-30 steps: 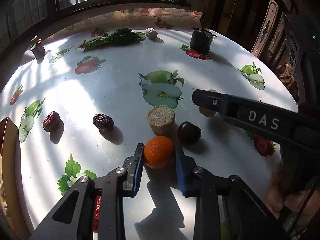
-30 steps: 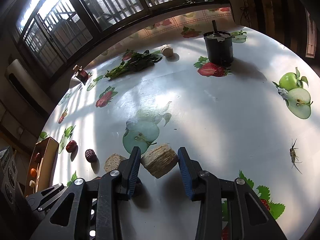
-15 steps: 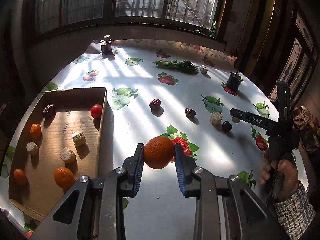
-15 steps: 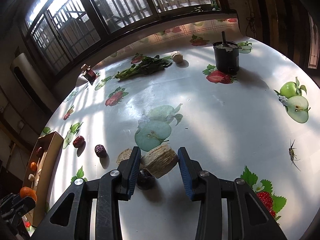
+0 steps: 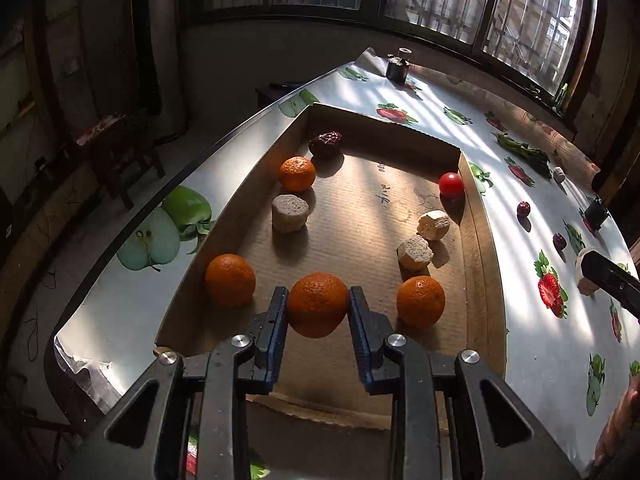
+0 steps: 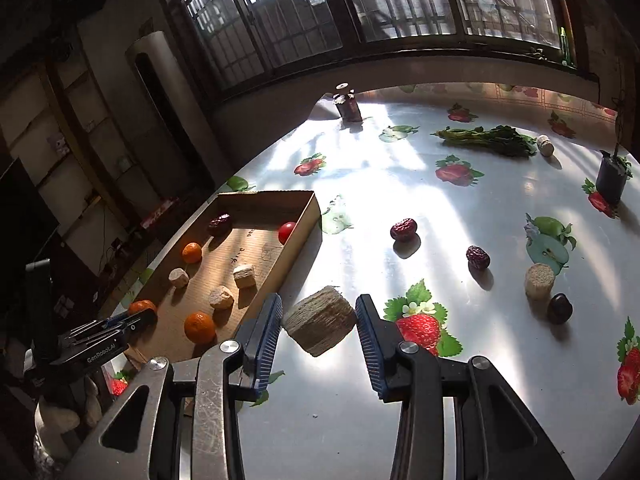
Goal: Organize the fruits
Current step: 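Carry the mandarin and rice cake into the tray and open both grippers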
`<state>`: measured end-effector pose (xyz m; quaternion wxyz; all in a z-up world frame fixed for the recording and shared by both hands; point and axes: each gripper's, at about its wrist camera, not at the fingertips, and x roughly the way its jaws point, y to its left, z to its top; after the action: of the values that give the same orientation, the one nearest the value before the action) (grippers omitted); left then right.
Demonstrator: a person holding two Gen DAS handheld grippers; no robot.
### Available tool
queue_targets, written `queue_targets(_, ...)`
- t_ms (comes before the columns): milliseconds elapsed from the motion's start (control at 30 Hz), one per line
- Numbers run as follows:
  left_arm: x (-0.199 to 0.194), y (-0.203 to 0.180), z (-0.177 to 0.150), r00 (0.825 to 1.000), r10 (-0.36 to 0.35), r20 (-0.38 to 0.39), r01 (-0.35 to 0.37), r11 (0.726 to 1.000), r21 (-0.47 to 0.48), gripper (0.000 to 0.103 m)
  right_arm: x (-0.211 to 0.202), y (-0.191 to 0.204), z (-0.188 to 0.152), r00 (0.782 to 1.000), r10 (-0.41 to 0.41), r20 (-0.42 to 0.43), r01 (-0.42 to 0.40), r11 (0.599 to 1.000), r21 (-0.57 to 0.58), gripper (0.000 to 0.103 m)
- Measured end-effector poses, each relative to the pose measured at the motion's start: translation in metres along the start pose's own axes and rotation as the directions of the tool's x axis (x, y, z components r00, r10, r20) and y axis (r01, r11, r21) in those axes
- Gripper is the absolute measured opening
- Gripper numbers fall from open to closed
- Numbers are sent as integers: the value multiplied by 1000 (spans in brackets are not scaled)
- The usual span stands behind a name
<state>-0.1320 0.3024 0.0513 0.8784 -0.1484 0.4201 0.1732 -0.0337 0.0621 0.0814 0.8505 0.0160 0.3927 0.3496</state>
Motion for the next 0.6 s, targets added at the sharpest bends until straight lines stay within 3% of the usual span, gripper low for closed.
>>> queue_targets(233, 14, 21, -3, 999, -25, -27, 24, 998, -63, 29, 54, 78, -17, 987, 94, -127, -111, 985, -133, 42)
queue_targets(500, 6, 34, -3, 999, -48, 1, 48, 993, -109, 30, 90, 106, -38, 975, 48, -217, -95, 974, -208, 42)
queue_targets(600, -2, 38, -1, 1000, -17, 19, 19, 993, -119, 30, 97, 107, -42, 971, 35, -235, -86, 973, -212, 42)
